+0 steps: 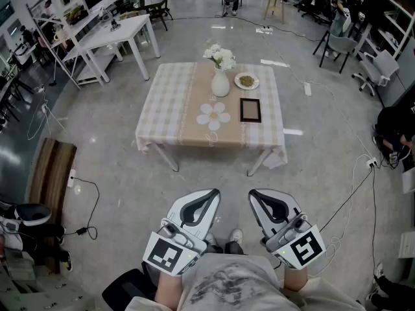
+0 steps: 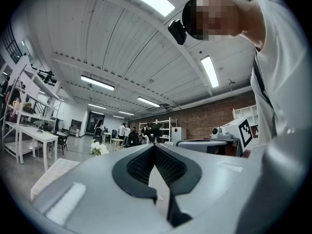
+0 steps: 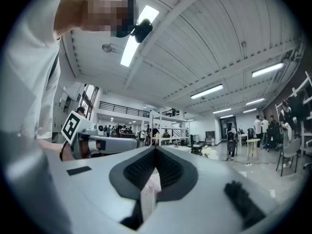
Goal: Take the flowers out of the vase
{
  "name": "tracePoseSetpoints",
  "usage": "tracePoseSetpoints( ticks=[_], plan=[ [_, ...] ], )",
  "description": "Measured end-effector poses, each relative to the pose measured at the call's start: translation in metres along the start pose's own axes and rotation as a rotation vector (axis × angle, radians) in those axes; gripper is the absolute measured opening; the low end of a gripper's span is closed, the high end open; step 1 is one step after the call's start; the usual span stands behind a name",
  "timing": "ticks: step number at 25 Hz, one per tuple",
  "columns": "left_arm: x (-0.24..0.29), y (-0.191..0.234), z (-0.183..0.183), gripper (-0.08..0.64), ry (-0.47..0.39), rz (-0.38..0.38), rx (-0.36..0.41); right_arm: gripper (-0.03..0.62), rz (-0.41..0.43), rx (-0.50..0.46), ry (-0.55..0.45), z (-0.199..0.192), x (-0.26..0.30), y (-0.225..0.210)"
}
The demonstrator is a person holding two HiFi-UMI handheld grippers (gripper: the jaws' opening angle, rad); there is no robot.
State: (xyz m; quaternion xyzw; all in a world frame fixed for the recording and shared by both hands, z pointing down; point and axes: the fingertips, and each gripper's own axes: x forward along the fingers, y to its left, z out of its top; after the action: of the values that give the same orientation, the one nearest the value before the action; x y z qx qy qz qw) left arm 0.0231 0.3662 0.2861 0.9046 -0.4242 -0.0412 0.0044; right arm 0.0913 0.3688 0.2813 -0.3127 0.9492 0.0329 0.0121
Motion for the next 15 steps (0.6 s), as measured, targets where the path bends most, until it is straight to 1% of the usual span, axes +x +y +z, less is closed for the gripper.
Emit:
tracePoseSetpoints(
  ticks=[4, 8, 12, 15],
  plan=[
    [0.002, 0.002, 0.003, 0.009, -0.016, 0.003, 0.006, 0.015, 0.000, 0.000, 0.000, 0.000, 0.004, -0.003],
    [0.004, 0.001, -0.002, 0.009, 0.012, 0.015, -0.016, 0.017, 0.012, 0.000, 0.013, -0.004, 0.007, -0.006],
    [0.011, 0.002, -0.002, 0.009, -0.008, 0.030, 0.006, 0.017, 0.027, 0.007, 0.016, -0.007, 0.003, -0.011],
    [0.016, -0.002, -0.003, 0.009, -0.004, 0.040, -0.004, 0.017, 0.046, 0.011, 0.021, -0.007, -0.002, -0.014]
  ],
)
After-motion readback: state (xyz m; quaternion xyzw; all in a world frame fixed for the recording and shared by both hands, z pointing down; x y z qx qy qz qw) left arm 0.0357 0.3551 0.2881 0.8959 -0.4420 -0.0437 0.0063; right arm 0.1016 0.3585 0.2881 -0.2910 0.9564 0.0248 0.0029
